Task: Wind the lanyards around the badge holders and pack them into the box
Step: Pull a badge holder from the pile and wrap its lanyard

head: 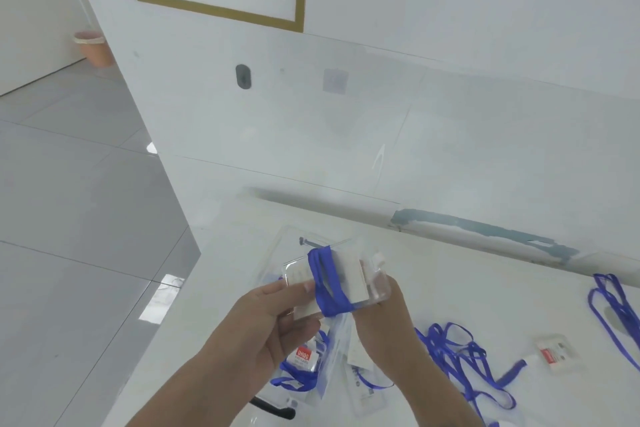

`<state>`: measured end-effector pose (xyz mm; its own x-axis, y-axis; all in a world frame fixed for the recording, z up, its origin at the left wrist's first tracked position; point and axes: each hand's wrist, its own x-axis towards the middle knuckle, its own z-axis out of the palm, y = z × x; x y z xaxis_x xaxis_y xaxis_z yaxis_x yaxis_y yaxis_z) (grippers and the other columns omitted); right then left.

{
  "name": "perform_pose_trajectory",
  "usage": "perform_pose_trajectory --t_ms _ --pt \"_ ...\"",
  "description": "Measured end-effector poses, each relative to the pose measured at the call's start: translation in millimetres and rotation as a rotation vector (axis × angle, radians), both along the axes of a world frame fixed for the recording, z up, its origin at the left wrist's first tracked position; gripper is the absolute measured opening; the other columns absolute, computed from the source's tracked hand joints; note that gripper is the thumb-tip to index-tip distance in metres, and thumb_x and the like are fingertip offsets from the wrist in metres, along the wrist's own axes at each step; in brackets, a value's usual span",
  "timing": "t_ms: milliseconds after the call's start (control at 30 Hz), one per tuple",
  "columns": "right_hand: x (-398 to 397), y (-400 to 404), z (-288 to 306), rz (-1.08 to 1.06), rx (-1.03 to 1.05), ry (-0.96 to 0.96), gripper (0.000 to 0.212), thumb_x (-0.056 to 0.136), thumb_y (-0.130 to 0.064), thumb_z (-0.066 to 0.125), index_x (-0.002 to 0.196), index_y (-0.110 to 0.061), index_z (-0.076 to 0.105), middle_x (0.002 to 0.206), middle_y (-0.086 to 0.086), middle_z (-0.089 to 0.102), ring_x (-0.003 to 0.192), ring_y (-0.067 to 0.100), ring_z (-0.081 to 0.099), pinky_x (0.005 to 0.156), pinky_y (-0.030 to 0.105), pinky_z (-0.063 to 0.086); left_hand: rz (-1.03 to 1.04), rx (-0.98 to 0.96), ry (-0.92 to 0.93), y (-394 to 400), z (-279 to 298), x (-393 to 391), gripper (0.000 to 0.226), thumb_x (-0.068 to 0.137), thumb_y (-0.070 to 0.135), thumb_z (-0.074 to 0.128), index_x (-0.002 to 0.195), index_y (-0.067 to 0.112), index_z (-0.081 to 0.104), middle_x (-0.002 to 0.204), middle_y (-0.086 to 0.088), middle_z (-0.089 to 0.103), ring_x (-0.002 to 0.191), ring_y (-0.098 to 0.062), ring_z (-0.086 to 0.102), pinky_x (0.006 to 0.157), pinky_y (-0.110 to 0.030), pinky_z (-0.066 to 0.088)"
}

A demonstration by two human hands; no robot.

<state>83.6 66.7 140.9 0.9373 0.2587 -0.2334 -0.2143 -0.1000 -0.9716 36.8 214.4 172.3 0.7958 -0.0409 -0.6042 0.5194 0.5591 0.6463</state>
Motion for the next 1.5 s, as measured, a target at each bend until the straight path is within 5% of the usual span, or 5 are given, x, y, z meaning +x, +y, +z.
perform_pose_trajectory --t_ms 100,233,600,1067,1500 --pt "-1 -3 3 0.119 -0.056 -0.08 0.023 0.077 -0.023 0.054 0.085 -0.005 0.066 0.073 0.013 0.061 0.069 0.023 0.054 0.072 0.036 0.05 0.03 0.017 0.011 1 0 -1 0.013 0.078 0.006 0.07 0.068 0.008 0.079 0.081 -0.015 0.074 0.054 -0.018 0.065 0.053 -0.024 0.059" --pt "-7 -3 19 0.275 0.072 -0.053 0.021 0.056 -0.026 0.061 0.073 -0.022 0.072 0.068 0.001 0.067 0.069 0.011 0.063 0.066 0.016 0.051 0.072 0.03 -0.02 4 3 -1 0.014 0.084 0.007 0.066 0.08 0.006 0.079 0.089 -0.018 0.076 0.061 -0.021 0.072 0.05 -0.023 0.057" --pt "20 18 -4 0.216 -0.246 0.057 0.03 0.095 -0.039 0.057 0.099 -0.011 0.064 0.076 0.015 0.069 0.058 0.017 0.062 0.07 0.029 0.056 -0.17 0.474 -0.044 43 -15 5 0.031 0.088 0.022 0.069 0.118 0.029 0.065 0.11 0.008 0.073 0.105 -0.015 0.068 0.086 -0.035 0.057" --pt "48 29 -31 0.372 -0.466 0.024 0.025 0.09 -0.036 0.067 0.114 -0.032 0.06 0.099 -0.016 0.068 0.082 0.011 0.071 0.073 0.02 0.058 -0.183 0.818 -0.048 64 -78 7 0.007 0.091 0.021 0.067 0.089 0.025 0.073 0.064 0.014 0.072 0.06 0.001 0.066 0.057 -0.014 0.051" --pt "75 39 -94 0.624 -1.104 -0.147 0.021 0.096 -0.037 0.055 0.104 -0.025 0.069 0.099 -0.006 0.069 0.09 0.015 0.064 0.085 0.029 0.052 -0.661 1.478 0.097 35 -148 41 0.008 0.096 0.028 0.055 0.097 0.021 0.058 0.096 0.002 0.067 0.087 -0.015 0.064 0.076 -0.024 0.051"
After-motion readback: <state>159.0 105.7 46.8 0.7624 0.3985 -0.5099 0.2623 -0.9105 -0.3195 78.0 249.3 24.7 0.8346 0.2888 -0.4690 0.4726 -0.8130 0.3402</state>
